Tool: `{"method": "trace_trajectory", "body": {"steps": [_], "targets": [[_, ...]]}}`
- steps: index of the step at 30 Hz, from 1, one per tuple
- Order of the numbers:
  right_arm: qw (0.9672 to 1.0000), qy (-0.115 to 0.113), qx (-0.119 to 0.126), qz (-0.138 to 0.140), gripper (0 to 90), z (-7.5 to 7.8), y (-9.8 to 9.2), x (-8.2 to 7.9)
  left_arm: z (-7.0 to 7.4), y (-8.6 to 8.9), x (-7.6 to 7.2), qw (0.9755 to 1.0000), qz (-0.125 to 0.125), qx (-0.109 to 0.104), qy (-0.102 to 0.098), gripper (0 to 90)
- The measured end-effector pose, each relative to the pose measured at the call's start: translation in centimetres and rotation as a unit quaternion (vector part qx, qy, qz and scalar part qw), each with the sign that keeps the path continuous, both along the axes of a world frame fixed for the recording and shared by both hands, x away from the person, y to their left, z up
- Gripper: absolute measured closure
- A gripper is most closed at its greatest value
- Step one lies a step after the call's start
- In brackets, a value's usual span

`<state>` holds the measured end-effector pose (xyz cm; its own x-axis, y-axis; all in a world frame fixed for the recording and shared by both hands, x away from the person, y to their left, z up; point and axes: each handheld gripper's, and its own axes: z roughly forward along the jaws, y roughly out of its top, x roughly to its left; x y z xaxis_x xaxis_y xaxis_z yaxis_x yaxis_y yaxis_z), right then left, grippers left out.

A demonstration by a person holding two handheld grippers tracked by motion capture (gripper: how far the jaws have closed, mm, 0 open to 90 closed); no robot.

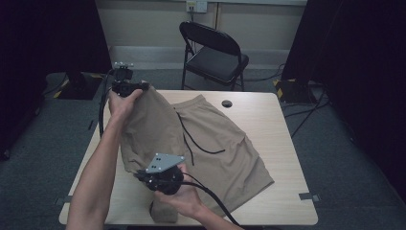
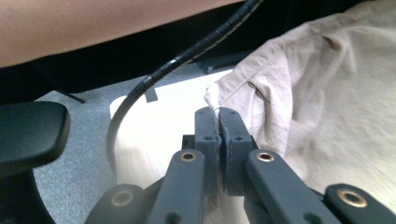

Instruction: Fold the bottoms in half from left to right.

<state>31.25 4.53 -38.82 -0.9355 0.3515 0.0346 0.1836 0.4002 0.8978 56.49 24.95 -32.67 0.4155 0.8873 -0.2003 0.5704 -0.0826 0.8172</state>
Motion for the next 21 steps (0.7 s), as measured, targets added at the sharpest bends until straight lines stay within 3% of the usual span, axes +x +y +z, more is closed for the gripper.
{"method": "trace_trajectory", "body": {"steps": [8, 13, 17, 21], "targets": [[0.9995, -0.017, 0.001, -0.028, 87.5, 1.3, -3.6, 0.2, 0.0, -1.7, 0.6, 0.9995, 0.011, -0.030, 0.003, 89.5], [0.9984, -0.027, 0.001, -0.050, 87.5, 1.6, -6.3, 0.2, -0.4, -3.3, 0.7, 0.9997, 0.010, -0.022, 0.000, 89.4], [0.9970, -0.025, 0.005, -0.073, 87.5, 1.4, -8.6, 0.5, -0.7, -4.6, 1.0, 0.9994, -0.011, -0.033, 0.003, 89.4], [0.9951, -0.020, 0.007, -0.096, 87.5, 1.0, -10.7, 1.0, -0.7, -6.3, 1.1, 0.9994, -0.025, -0.024, 0.001, 89.4]]}}
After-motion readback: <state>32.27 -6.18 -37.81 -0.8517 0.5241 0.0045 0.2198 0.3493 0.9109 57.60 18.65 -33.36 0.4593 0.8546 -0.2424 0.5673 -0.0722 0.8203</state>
